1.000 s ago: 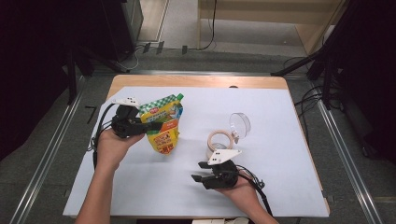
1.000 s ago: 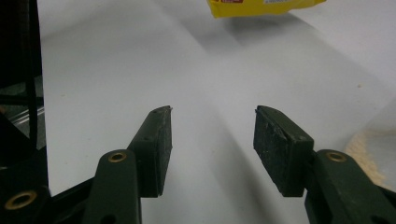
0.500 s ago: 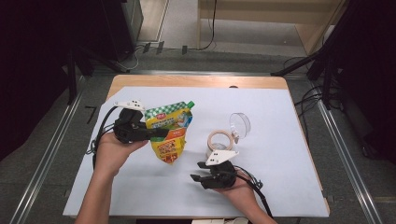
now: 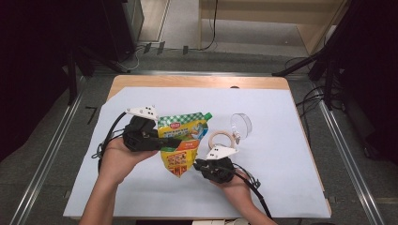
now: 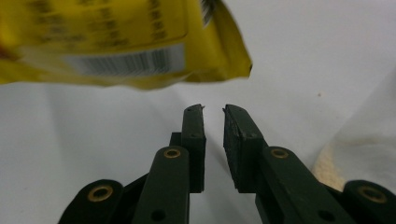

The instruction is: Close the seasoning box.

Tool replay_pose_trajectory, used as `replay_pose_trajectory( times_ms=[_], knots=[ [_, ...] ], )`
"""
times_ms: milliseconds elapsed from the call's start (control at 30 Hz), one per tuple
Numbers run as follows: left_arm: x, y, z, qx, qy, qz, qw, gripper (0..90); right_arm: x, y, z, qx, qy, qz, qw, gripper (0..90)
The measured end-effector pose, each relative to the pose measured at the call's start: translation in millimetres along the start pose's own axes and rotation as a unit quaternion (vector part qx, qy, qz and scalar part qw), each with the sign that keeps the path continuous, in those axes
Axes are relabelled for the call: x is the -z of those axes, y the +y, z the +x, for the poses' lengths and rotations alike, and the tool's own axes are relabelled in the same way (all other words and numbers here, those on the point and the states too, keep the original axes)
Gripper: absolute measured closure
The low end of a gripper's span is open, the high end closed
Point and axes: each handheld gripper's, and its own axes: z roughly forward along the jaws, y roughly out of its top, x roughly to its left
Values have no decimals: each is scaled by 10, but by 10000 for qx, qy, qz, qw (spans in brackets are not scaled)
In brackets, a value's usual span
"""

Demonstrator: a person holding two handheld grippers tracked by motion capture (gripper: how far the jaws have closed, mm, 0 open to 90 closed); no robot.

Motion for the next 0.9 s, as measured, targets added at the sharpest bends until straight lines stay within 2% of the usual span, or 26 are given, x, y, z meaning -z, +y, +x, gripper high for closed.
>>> replay_pose_trajectory(
  times_ms=[67, 133, 267, 300, 400, 533, 600, 800, 900],
  knots=[
    [6, 13, -36, -22, -97, -25, 9999, 900, -10, 5, -2, 86, -158, -61, 9998, 801],
    [2, 24, -66, -22, -203, -36, 9998, 900, -17, 4, -12, 81, -187, -110, 9997, 805],
    [-28, 47, -118, -38, -394, -16, 9992, 900, 3, 13, 19, 287, -196, -316, 9989, 802],
    [-32, 51, -124, -39, -433, -27, 9991, 900, 12, 18, 27, 450, -242, -378, 9980, 796],
    [-45, 54, -114, 13, -274, -75, 9996, 900, 40, 22, 84, 606, -182, -497, 9968, 770],
    [-78, 44, -82, 180, -189, -173, 9995, 897, 20, 6, 156, 701, -14, -368, 9969, 763],
    [-98, 53, -88, 194, -133, -209, 9995, 889, 5, 4, 199, 825, 28, -343, 9960, 756],
    [-161, 54, -94, 273, 3, -333, 9991, 854, -3, 10, 332, 896, 305, -298, 9951, 754],
    [-231, 51, -100, 279, 108, -317, 9990, 794, 15, 26, 385, 898, 463, -317, 9944, 762]
  ],
)
